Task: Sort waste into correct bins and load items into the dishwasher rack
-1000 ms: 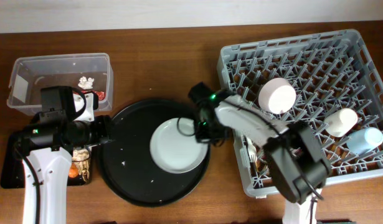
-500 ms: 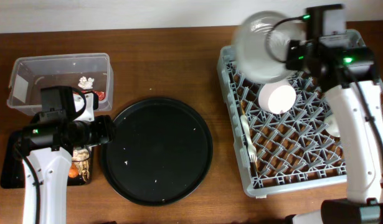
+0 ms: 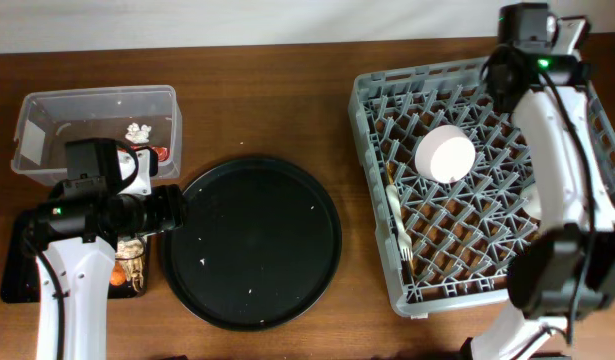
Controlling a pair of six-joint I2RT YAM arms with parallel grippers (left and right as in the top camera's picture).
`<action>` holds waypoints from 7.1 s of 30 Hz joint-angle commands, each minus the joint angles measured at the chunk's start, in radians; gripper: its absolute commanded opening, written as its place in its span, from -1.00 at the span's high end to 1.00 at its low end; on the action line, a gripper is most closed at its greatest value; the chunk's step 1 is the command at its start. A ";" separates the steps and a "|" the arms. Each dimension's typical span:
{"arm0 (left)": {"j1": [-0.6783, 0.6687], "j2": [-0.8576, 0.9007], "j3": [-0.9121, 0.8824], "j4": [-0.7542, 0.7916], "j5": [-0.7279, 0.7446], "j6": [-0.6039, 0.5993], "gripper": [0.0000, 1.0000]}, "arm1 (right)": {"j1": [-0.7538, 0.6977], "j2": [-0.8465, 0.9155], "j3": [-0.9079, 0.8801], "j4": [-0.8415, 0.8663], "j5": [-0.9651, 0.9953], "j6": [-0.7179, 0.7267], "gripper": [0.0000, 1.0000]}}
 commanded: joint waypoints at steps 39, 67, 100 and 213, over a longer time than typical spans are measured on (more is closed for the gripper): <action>-0.143 0.023 0.000 0.110 0.037 -0.021 -0.98 | -0.137 -0.351 -0.011 -0.375 -1.207 0.055 -0.97; -0.352 -0.499 -0.374 0.251 -0.200 -0.043 -0.98 | -0.154 -1.149 -0.843 -0.145 -1.170 -0.023 -0.97; -0.352 -0.710 -0.438 0.238 -0.198 -0.043 -0.98 | -0.034 -1.256 -0.844 -0.148 -1.171 -0.023 -0.97; -0.227 -1.267 -1.157 1.011 -0.129 0.122 -0.98 | 0.140 -1.899 -1.823 0.890 -1.004 -0.161 -0.97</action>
